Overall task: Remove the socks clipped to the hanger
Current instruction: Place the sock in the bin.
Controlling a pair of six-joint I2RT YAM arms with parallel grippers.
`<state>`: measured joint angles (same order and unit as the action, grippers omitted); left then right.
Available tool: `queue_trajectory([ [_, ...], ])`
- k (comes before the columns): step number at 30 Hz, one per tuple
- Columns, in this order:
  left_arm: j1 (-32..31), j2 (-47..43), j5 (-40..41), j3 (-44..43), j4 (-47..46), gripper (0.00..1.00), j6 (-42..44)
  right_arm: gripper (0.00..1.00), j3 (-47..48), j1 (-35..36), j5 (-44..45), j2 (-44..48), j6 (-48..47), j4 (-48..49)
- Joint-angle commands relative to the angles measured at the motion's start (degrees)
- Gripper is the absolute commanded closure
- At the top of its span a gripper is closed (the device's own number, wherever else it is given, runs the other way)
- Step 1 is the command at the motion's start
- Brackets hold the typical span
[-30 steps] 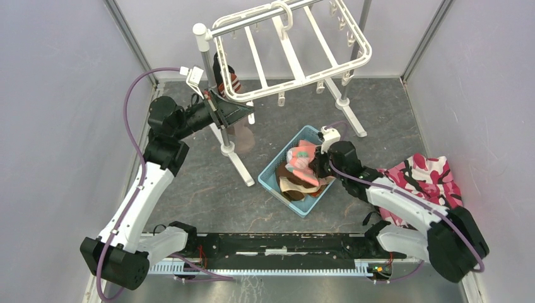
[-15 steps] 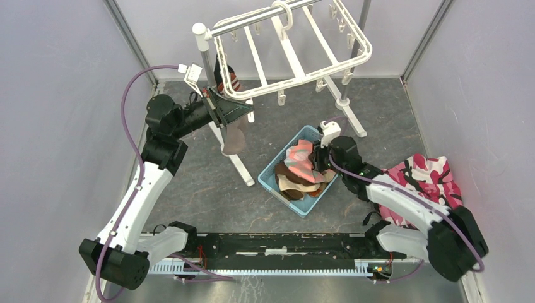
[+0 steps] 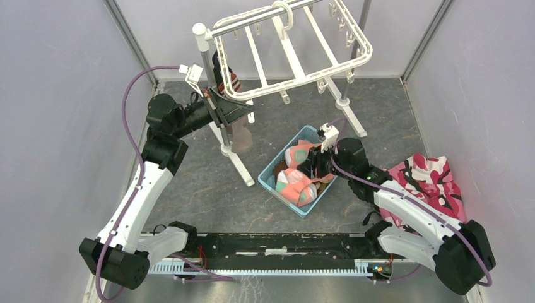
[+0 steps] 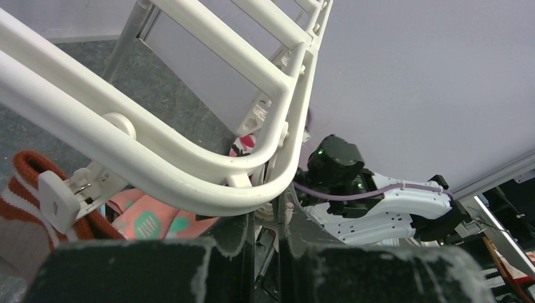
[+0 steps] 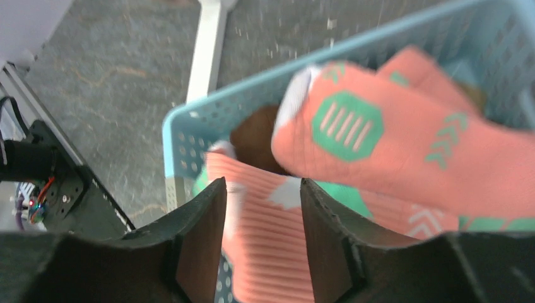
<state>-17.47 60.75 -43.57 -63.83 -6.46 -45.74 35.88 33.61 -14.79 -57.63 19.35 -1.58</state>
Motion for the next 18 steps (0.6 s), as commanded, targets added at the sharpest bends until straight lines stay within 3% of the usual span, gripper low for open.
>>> queue_trajectory([
  [1,-0.2,0.1,-1.4,-2.1,0.5,0.96,2.9,0.46,-3.1,-0.3,-4.1,-1.5,4.8,3.4],
  [4,-0.2,-0.1,-1.5,-2.0,0.7,0.96,3.3,0.53,-4.7,-0.3,-8.0,-3.2,7.2,7.4],
  [8,-0.2,-0.1,-1.5,-1.9,0.7,0.95,3.2,0.72,-6.3,-0.2,-8.8,-7.7,8.6,9.7],
  [11,-0.2,-0.2,-1.6,-2.0,1.0,0.95,3.3,0.76,-8.7,-0.2,-4.9,-9.9,8.1,10.9],
  [14,-0.2,-0.1,-1.8,-1.8,1.1,0.95,3.4,0.78,-9.3,0.1,4.7,-8.1,5.3,8.7],
  [15,-0.2,-0.1,-1.9,-1.8,1.1,0.95,3.5,0.77,-8.8,0.5,8.3,-5.7,4.3,7.7],
  [18,-0.2,0.1,-2.3,-1.6,2.3,0.95,4.2,0.47,-4.6,3.2,18.3,2.1,0.4,7.3],
])
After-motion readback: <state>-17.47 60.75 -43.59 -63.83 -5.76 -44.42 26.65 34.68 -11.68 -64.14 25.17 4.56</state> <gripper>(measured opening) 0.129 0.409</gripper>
